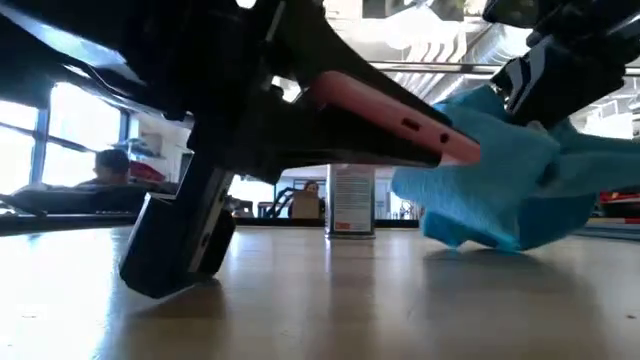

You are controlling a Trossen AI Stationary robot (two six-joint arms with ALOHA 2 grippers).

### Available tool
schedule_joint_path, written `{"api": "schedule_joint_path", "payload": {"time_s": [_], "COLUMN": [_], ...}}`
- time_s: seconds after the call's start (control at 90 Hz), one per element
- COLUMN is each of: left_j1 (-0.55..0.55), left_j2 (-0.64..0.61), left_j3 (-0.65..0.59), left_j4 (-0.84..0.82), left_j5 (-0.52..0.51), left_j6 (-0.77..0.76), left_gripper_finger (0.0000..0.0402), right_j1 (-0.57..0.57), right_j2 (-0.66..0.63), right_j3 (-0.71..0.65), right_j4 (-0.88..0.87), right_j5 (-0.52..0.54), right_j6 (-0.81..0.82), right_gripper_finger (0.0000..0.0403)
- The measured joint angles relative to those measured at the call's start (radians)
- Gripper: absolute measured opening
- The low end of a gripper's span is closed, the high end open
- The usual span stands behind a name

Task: Apply microfiber cloth
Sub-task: Wipe the pink cellphone with a blue microfiber cloth

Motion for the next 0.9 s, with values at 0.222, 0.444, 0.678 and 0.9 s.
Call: {"api": "schedule_joint_path", "payload": {"time_s": [0.222,0.444,0.678,0.9], "left_j1": [0.002,0.001,0.015,0.025], "left_j2": [0.003,0.003,0.005,0.005], "left_j3": [0.007,0.007,0.015,0.015], "left_j4": [0.009,0.022,0.022,0.02], "left_j5": [0.031,0.099,0.162,0.211], "left_j6": [-0.037,-0.09,-0.093,-0.052], "left_gripper_finger": [0.0015,0.0015,0.0015,0.0015], "right_j1": [-0.021,-0.066,-0.128,-0.127], "right_j2": [0.127,0.225,0.349,0.387], "right_j3": [0.0,0.0,0.001,0.003], "right_j4": [0.304,0.654,0.903,0.949], "right_j5": [-0.075,-0.151,-0.266,-0.395], "right_j6": [-0.161,-0.331,-0.395,-0.376], "right_gripper_finger": [0.0,0.0,0.0,0.0]}}
